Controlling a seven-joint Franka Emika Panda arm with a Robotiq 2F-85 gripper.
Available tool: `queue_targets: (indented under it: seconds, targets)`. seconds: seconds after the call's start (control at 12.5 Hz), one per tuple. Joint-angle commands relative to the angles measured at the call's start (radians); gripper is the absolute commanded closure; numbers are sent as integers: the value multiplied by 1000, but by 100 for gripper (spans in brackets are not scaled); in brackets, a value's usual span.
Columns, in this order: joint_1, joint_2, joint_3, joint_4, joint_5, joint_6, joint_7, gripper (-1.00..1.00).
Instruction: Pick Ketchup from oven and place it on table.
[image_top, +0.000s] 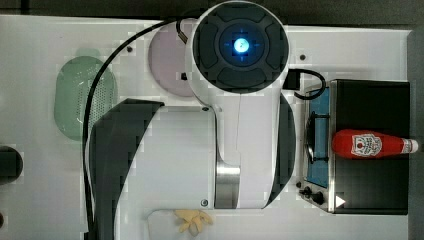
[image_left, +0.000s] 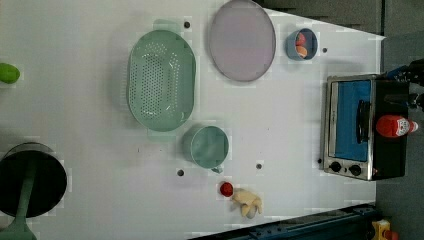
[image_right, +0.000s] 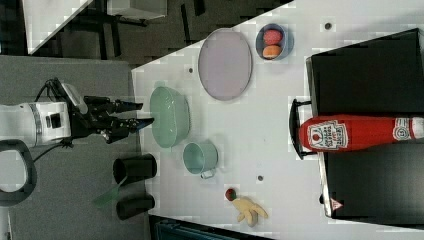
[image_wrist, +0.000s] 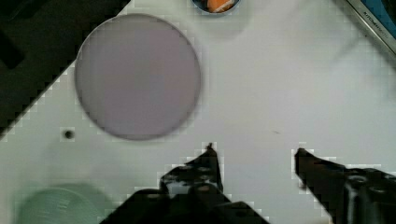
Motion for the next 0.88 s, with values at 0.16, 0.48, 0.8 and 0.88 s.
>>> queue_targets:
  seconds: [0.16, 0.48, 0.8, 0.88]
  targets:
    - [-38, -304, -39, -99, -8, -183, 27, -80]
    - [-55, -298, -89, -100, -27, -154, 27, -100]
    - [-96, -237, -235, -98, -30, -68, 27, -100]
    - [-104, -209, -279, -97, -30, -56, 27, -100]
